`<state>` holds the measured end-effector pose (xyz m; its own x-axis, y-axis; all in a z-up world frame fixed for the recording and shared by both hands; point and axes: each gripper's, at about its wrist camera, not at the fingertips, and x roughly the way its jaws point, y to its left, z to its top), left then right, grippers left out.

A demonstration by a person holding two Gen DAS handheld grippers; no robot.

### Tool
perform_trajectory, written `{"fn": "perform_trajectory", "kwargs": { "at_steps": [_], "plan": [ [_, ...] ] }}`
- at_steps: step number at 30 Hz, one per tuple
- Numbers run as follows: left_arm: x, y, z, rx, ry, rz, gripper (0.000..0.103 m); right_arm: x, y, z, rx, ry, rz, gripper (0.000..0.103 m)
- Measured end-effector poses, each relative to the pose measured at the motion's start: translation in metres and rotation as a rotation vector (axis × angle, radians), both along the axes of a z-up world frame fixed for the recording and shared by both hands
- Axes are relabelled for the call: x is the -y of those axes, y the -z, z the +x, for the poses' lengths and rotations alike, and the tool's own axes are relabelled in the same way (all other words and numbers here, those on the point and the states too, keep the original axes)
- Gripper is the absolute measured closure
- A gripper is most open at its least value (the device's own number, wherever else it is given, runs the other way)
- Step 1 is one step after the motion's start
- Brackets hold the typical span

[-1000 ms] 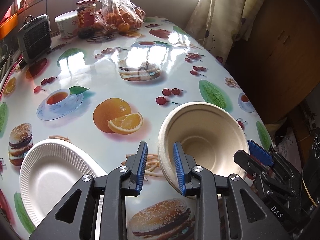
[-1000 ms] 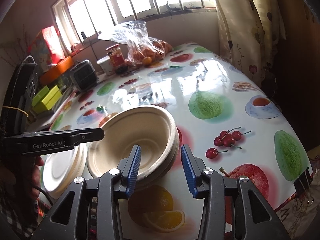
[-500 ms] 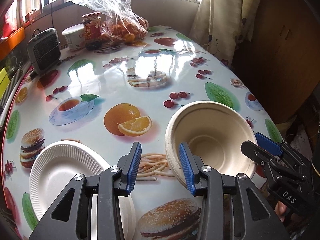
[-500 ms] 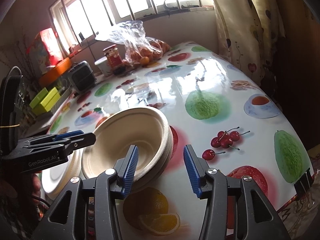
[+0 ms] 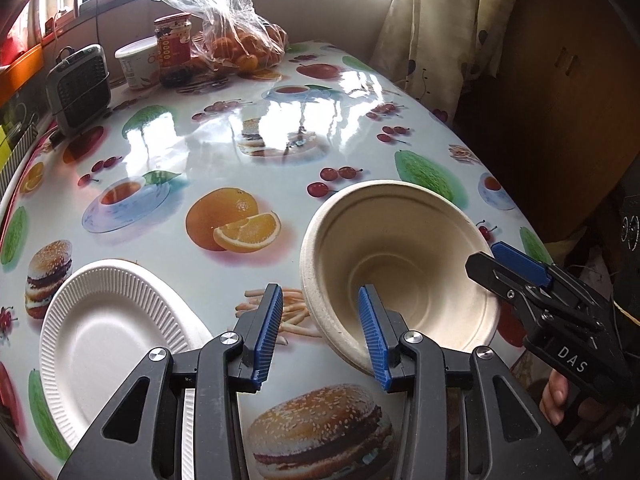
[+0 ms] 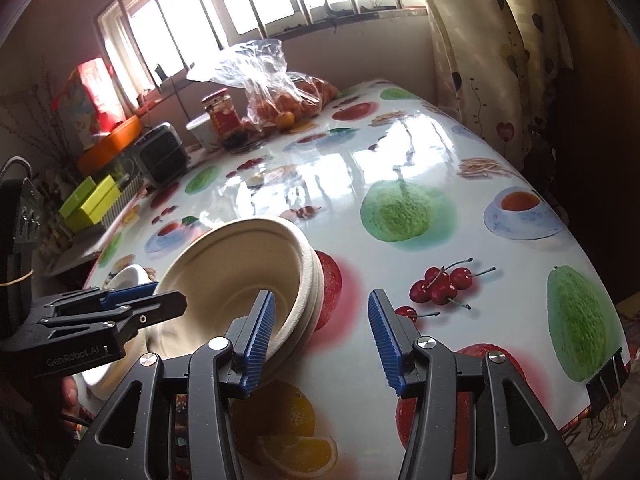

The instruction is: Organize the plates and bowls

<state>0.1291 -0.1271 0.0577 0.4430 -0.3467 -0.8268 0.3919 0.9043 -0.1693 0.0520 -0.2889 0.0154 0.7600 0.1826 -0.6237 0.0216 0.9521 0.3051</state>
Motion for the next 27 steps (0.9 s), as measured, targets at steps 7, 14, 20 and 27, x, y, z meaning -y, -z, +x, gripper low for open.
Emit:
{"fn": "perform_trajectory", "kwargs": {
  "at_steps": [7,14,20,27],
  "plan": [
    [-0.001,0.002,0.002,-0.027,-0.016,-0.042,0.062,0.0,0.003,0.005,-0.005,-0.032,0.008,0.055],
    [0.0,0.007,0.004,-0.065,-0.027,-0.08,0.062,0.003,0.007,0.01,-0.008,-0.071,0.045,0.055],
    [0.0,0.007,0.005,-0.068,-0.036,-0.086,0.072,-0.001,0.008,0.012,-0.009,-0.096,0.046,0.067],
    [-0.002,0.008,0.006,-0.072,-0.046,-0.093,0.079,-0.001,0.008,0.011,-0.008,-0.085,0.046,0.074]
  ]
}}
